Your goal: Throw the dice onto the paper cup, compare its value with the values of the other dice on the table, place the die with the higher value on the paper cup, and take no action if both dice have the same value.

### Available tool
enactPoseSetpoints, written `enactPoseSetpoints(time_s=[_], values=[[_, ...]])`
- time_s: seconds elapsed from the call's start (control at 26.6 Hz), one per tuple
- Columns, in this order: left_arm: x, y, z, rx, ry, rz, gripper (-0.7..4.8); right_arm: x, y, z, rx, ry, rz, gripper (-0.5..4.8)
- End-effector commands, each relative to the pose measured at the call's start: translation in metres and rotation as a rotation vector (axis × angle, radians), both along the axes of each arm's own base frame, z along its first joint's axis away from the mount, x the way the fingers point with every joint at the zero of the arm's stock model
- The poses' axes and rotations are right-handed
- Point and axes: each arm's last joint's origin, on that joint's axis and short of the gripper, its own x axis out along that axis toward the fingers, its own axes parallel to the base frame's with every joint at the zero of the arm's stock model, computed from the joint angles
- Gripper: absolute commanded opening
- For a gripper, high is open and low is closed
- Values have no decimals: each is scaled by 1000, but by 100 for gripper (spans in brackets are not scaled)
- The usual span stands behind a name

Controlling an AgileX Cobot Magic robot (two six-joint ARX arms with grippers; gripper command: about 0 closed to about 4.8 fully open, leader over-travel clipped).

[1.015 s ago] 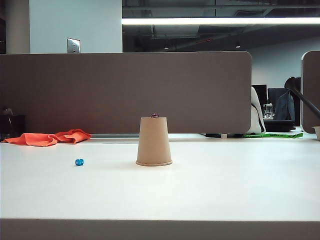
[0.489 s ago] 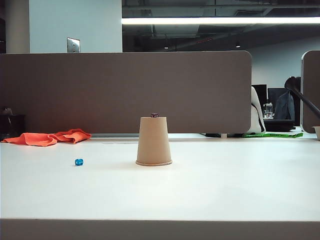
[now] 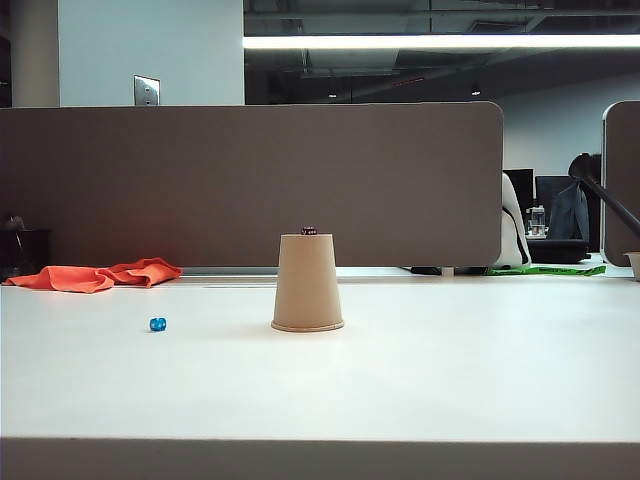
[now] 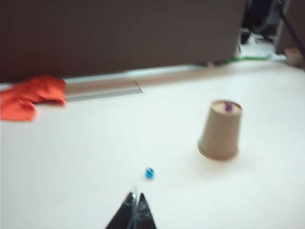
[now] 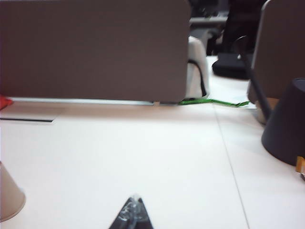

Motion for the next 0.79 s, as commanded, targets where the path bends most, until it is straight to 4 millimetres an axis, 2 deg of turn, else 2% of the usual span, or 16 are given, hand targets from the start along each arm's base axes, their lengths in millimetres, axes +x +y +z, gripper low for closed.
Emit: enactPoseSetpoints(time_s=[0.04, 0.11, 0.23, 0.45, 0.64, 0.68, 0.79], values=[[-3, 0, 3, -3, 23, -22, -5, 15, 2, 27, -29, 71, 61, -6], [-4, 0, 7, -3, 26, -22, -6, 30, 4, 43, -29, 128, 73, -6], [-1, -1, 13, 0, 50, -23, -6, 46, 8, 54, -32, 183, 105, -6], [14, -2, 35, 57, 113, -37, -5, 82, 32, 66, -77, 259, 228, -6], [31, -4, 52, 119, 153, -53, -6, 114, 61, 66, -110, 303, 311, -6], [36, -4, 54, 149, 159, -64, -5, 126, 74, 64, -120, 308, 334, -6], [49, -5, 51, 231, 174, -83, -5, 152, 99, 59, -131, 296, 377, -6]])
